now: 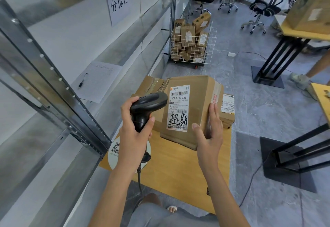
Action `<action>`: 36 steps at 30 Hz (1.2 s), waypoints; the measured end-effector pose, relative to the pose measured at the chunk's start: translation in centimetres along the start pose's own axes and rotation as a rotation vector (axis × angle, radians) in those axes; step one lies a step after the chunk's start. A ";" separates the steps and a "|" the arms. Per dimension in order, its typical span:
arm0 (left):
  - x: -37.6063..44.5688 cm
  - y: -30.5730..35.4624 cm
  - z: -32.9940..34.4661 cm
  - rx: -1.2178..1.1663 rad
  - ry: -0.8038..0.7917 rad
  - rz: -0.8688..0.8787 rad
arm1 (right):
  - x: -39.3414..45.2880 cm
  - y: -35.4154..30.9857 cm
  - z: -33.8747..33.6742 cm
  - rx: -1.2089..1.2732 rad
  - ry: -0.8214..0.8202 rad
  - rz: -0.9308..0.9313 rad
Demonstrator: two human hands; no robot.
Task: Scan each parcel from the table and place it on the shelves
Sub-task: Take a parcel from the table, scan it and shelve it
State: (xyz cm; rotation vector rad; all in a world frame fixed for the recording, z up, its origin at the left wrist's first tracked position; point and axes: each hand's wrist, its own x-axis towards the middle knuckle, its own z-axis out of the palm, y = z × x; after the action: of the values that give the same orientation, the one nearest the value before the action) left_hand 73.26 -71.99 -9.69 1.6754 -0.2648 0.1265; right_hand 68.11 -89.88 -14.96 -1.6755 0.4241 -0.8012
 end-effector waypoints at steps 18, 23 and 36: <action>-0.3 -0.2 1.4 0.017 -0.071 0.025 | 1.3 0.0 -0.1 0.041 0.008 -0.020; -0.9 -0.9 2.6 0.028 -0.133 -0.008 | 1.4 0.0 -0.2 0.019 0.028 -0.019; -0.6 -1.1 3.3 0.021 -0.160 -0.019 | 2.0 -0.1 -0.8 -0.001 0.068 -0.004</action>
State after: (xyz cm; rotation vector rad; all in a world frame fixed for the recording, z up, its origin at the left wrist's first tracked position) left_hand 72.76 -75.11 -11.28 1.7109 -0.3685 -0.0188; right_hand 68.96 -91.71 -14.29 -1.6536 0.4684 -0.8635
